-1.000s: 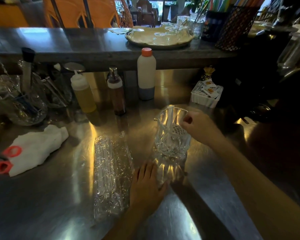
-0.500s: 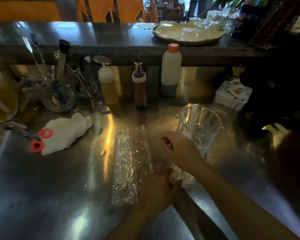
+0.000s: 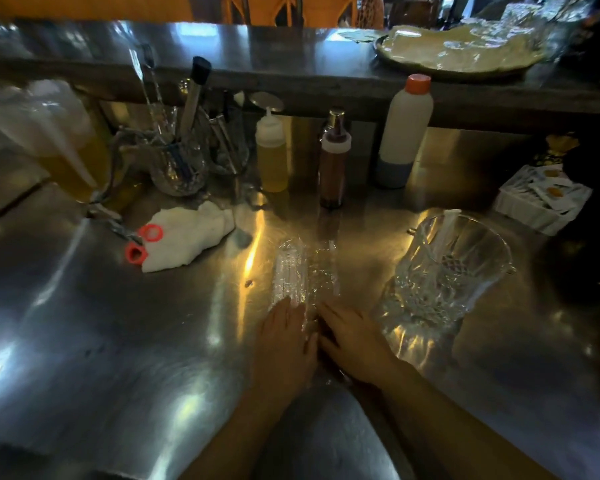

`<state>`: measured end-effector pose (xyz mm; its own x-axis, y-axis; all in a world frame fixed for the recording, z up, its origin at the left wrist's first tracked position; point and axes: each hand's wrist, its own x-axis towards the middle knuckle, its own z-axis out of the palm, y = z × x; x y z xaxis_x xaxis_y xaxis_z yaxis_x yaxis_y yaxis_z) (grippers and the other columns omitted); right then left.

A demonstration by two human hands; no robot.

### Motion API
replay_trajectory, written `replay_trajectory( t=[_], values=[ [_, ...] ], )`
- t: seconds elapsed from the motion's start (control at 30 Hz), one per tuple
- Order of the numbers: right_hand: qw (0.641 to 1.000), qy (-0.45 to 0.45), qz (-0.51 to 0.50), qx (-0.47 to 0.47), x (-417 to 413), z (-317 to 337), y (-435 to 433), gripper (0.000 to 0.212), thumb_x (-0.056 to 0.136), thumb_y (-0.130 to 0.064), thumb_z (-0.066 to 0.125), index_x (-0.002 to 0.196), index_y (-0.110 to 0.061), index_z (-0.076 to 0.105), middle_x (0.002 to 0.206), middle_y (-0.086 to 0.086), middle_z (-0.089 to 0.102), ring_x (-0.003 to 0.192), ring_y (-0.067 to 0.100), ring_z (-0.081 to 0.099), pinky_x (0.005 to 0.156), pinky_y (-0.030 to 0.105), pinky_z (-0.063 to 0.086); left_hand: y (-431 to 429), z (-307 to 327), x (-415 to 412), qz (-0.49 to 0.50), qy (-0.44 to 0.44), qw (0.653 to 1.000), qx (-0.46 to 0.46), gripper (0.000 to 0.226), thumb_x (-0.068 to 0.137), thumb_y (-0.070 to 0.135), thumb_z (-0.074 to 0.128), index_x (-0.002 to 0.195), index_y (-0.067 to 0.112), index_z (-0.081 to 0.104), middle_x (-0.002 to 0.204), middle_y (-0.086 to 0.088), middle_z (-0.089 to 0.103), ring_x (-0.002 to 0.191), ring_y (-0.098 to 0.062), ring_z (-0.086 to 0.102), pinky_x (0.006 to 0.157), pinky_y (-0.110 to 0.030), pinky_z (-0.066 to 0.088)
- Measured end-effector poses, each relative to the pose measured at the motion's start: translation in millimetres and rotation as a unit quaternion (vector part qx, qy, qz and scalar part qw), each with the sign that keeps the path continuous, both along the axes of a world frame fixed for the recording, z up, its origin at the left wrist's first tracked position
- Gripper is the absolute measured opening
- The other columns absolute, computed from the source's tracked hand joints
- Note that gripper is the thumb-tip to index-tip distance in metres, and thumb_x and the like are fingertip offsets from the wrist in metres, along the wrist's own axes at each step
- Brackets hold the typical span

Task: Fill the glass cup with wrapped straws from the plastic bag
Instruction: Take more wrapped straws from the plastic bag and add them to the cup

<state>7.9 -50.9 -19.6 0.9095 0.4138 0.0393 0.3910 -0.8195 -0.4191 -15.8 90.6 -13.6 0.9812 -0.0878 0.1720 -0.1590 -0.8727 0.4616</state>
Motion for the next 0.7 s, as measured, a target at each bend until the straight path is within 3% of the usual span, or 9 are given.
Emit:
replay_trajectory(
  t=[0.1,0.2,0.3,0.4,0.5,0.63,0.7],
  values=[
    [0.997,0.023,0.019,-0.077,-0.7,-11.8,-1.1,0.057,0.097,-0.041,0.029,0.146,-0.018,0.011,0.157,0.001,0.014,0.143,0.014,0.011,0.113,0.034,0.011,2.1,-9.0,-0.9,0.023,0.036,0.999,0.018,0.053,0.092,0.037,0.046,0.14,0.019,0.034,0.153,-0.014,0.026,0.141,-0.029,0.025,0.113,-0.044,0.023],
    [0.995,0.024,0.018,-0.096,-1.7,-15.5,-2.3,0.06,0.096,-0.048,0.024,0.146,-0.018,0.007,0.157,-0.001,0.01,0.143,0.012,0.005,0.114,0.033,0.007,5.7,-10.0,1.5,0.029,0.098,0.995,0.013,0.059,0.093,0.041,0.04,0.145,0.024,0.018,0.158,-0.008,0.012,0.145,-0.022,0.011,0.116,-0.039,0.016],
    [0.993,0.021,0.017,-0.113,-3.1,-16.5,-3.0,0.061,0.096,-0.049,0.023,0.146,-0.018,0.006,0.157,-0.001,0.008,0.143,0.011,0.003,0.114,0.032,0.005,10.0,-4.4,3.1,0.031,0.103,0.994,-0.034,0.056,0.092,0.033,0.046,0.142,0.021,0.026,0.155,-0.005,0.023,0.143,-0.02,0.018,0.115,-0.037,0.023],
    [0.993,0.021,0.01,-0.119,-6.7,-17.6,-6.8,0.06,0.096,-0.049,0.023,0.146,-0.02,0.006,0.157,-0.003,0.007,0.143,0.009,0.001,0.114,0.032,0.003,12.2,4.4,2.1,0.034,0.073,0.992,-0.092,0.045,0.089,0.022,0.054,0.131,0.016,0.041,0.14,-0.004,0.046,0.126,-0.016,0.042,0.092,-0.018,0.031],
    [0.992,0.015,0.005,-0.128,-12.2,-18.4,-14.9,0.061,0.095,-0.052,0.023,0.146,-0.021,0.007,0.157,-0.005,0.007,0.143,0.009,0.002,0.114,0.032,0.002,14.9,12.0,-0.5,0.05,0.095,0.983,-0.151,0.041,0.087,0.016,0.056,0.127,0.019,0.047,0.132,0.001,0.053,0.107,-0.005,0.046,0.078,-0.01,0.027],
    [0.99,0.027,0.001,-0.137,-20.7,-20.8,-26.9,0.063,0.094,-0.054,0.019,0.146,-0.022,0.003,0.154,-0.008,-0.004,0.143,0.008,-0.002,0.115,0.035,0.001,26.8,10.8,-5.1,0.078,0.155,0.951,-0.257,0.038,0.087,0.016,0.058,0.124,0.021,0.049,0.122,-0.001,0.058,0.105,-0.015,0.056,0.084,-0.026,0.042],
    [0.989,0.031,-0.007,-0.142,-25.6,-21.9,-32.6,0.063,0.094,-0.055,0.018,0.146,-0.023,0.002,0.15,-0.011,-0.009,0.142,0.008,-0.002,0.114,0.035,0.0,36.3,9.7,-6.1,0.108,0.189,0.9,-0.376,0.026,0.085,0.008,0.06,0.105,0.024,0.055,0.112,-0.002,0.06,0.101,-0.021,0.058,0.082,-0.032,0.047]
  ],
)
